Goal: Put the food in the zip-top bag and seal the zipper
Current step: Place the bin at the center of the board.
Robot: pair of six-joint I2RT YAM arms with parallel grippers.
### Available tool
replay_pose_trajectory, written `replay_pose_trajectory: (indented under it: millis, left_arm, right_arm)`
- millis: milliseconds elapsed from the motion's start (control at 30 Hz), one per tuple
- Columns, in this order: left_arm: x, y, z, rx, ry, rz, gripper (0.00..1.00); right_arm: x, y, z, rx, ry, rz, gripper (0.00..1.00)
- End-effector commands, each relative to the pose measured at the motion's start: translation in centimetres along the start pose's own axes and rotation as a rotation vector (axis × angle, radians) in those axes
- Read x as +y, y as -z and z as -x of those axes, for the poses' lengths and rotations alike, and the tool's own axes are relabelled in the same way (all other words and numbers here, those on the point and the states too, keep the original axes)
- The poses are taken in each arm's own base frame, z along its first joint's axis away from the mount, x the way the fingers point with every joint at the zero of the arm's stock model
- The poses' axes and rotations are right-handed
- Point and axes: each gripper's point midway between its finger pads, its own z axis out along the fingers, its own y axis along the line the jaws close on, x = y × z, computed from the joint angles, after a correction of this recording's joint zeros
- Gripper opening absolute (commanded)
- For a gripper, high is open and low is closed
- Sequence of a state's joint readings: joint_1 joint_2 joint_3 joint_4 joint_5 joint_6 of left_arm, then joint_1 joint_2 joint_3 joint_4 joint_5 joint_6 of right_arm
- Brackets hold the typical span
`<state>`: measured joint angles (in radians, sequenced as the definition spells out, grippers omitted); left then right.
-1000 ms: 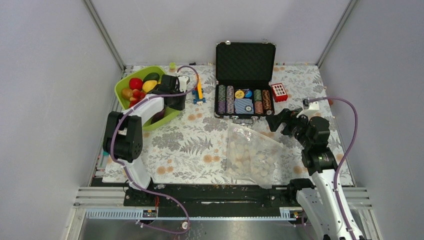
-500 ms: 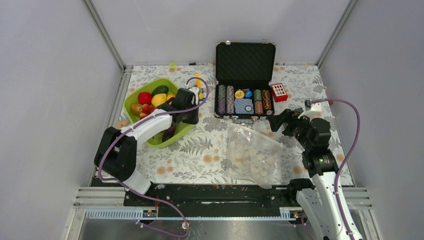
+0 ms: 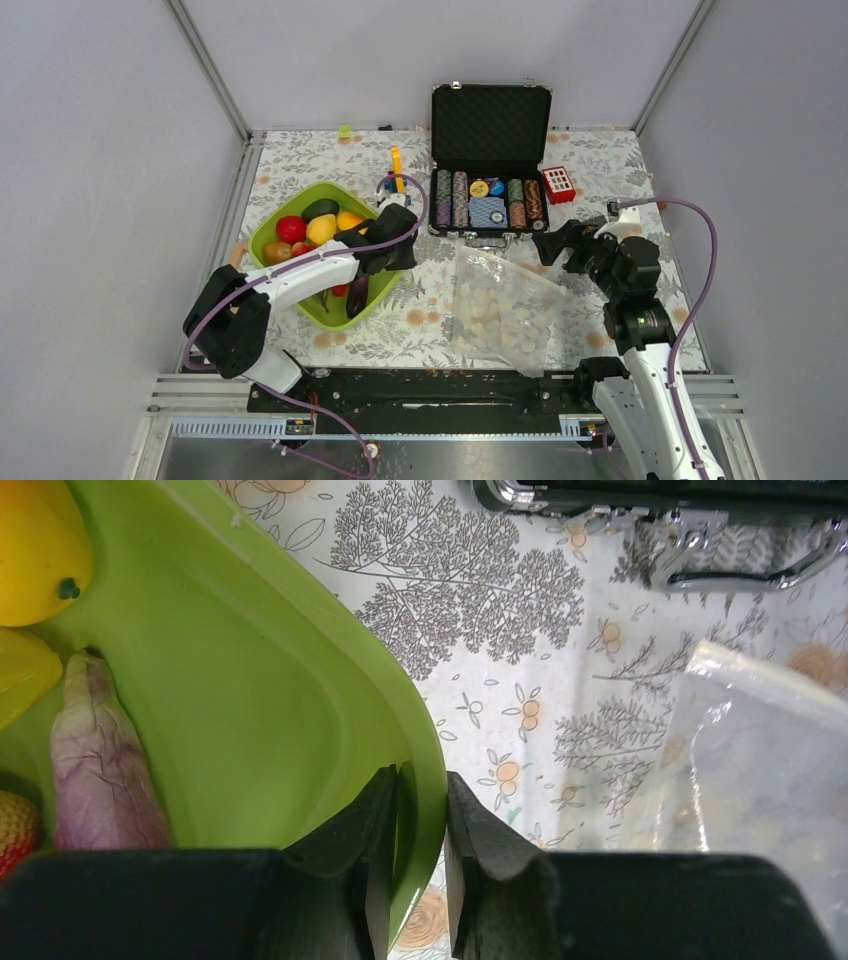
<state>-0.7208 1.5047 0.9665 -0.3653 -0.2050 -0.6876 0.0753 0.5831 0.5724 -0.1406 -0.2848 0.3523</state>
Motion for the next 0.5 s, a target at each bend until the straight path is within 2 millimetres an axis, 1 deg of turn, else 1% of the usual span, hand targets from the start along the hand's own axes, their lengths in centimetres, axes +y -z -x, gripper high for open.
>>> replay_pose_trajectory:
  millis: [0,100,133,200,267,333,400,433,467]
  left_arm:
    - [-3.8,0.1,4.1,-0.122,0.240,-0.066,0.17]
    - [-4.8,-0.3,5.0,-0.146,0.295,-0.063,0.18]
    - [-5.2,-0.5,5.0,-0.144,0.321,-0.065,0.21]
    - [-6.2,-0.9,4.9,-0.151,0.384,-0.073,0.22]
    - [-7.7,-1.1,4.7,-0.171,0.398,-0.091,0.22]
    - [-8.5,-1.1,4.8,-0.189,0.393,-0.087,0.24]
    - [-8.4,-1.1,4.8,-0.198,0.396,-0.064,0.30]
    - [-8.3,-1.1,4.8,-0.200,0.398,-0.062,0.34]
    - [-8.2,-1.1,4.7,-0.200,0.397,-0.059,0.43]
  right_arm:
    - [2.7,-0.2,0.4,0.004,0.019,0.159,0.98]
    - [3.6,-0.4,0.0,0.030,0.015,0.215,0.98]
    - [3.7,-0.5,-0.2,0.037,0.014,0.227,0.98]
    - [4.2,-0.7,-0.5,0.054,0.012,0.263,0.98]
    - [4.7,-1.1,-0.7,0.077,0.015,0.303,0.98]
    - [4.6,-1.5,-1.3,0.113,0.006,0.307,0.99]
    - [4.2,-2.0,-1.7,0.139,-0.006,0.287,0.98]
    - [4.0,-2.2,-1.8,0.145,-0.005,0.276,0.98]
    - [3.7,-2.5,-1.9,0.150,-0.007,0.262,0.98]
